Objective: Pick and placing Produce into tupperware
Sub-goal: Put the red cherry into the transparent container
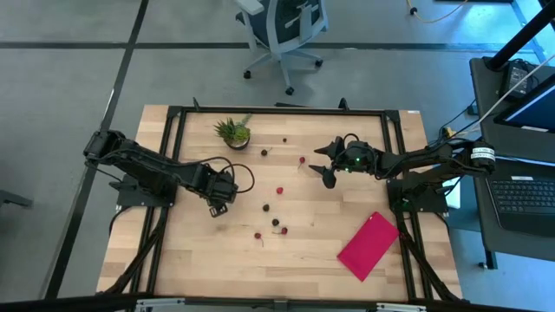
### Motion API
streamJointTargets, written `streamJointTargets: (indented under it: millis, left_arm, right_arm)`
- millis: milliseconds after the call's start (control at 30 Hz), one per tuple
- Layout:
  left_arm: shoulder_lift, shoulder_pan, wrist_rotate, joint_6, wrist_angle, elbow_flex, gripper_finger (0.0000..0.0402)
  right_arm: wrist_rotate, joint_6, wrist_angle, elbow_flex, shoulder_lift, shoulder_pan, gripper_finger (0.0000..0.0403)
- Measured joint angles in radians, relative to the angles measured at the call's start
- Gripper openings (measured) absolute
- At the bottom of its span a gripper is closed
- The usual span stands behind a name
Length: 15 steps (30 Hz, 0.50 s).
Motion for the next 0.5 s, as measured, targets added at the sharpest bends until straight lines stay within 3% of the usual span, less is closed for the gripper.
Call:
streamJointTargets:
  millis: [367, 500]
  left_arm:
    - [-0.043, -0.025, -0.023, 0.096, -0.017, 0.104, 0.0164]
    - [-0.086, -0.044, -0.028, 0.165, 0.098, 0.144, 0.0165]
  right_arm:
    - [0.0, -0.003, 0.0, 0.0, 0.0, 0.0, 0.0314]
    - [0.0, -0.003, 0.0, 0.0, 0.0, 0.0, 0.0314]
